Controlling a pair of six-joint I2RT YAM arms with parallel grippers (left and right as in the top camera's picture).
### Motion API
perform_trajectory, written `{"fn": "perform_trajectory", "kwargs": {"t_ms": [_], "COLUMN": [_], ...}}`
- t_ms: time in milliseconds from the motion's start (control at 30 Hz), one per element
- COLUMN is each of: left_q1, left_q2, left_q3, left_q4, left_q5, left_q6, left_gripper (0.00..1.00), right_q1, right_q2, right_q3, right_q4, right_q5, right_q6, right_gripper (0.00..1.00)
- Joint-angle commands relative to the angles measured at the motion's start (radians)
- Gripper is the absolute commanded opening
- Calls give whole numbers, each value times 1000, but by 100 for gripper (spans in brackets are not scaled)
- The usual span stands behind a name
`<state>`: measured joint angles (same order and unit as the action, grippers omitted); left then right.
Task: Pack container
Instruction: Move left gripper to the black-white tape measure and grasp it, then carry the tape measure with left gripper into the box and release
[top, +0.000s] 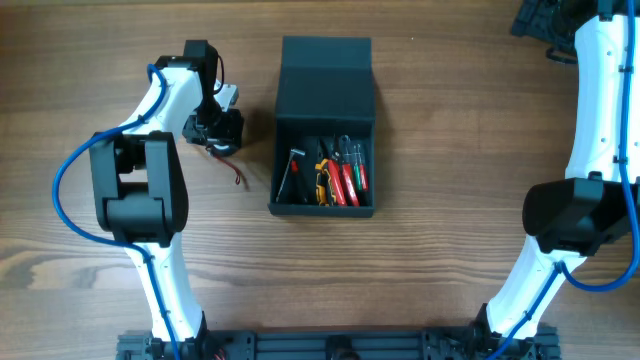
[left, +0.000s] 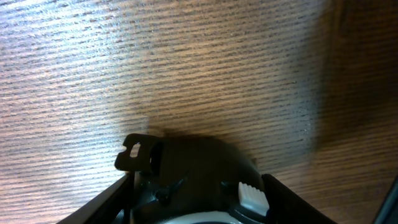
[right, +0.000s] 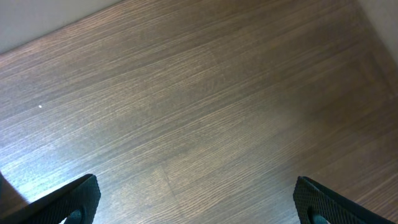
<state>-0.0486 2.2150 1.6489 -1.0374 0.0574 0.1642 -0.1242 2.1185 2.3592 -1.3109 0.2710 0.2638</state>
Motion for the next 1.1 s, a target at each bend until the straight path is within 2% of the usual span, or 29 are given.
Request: {"fn": "perform_trajectory", "kwargs": {"t_ms": [0,33,100,333,567,667,767,833,1067], "left_q1": [-10,-10,-10,-10,-10,-26,-75,-132,-364], "left_q2": [55,53,43,-55,-156,-181,-192,-196,-207], "left_q3": [-6,-6,-5,48,272,406,506,560,573], "left_q4": [-29,-35,-37,-49,-141,-236,-323,-374,-430], "left_q5": [-23,-34,-41,-78,-78,-74,-60,4,127], "left_q6": [14,13,12,5,-16,-41,-43,-50,-112], "left_gripper": [60,54,52,56,57,57,57,57,57], "right_q1": [2,2,2,2,2,2,2,2,2], "right_q2": [-21,-21,-21,-21,-21,-21,-21,-21,-21], "right_q3": [16,16,16,16,16,16,16,16,16], "right_q4": [2,2,2,2,2,2,2,2,2], "right_q5": [20,20,20,20,20,20,20,20,20], "right_q6": [-2,-2,-2,-2,-2,-2,-2,-2,-2], "right_gripper": [100,100,100,100,100,100,100,100,100]}}
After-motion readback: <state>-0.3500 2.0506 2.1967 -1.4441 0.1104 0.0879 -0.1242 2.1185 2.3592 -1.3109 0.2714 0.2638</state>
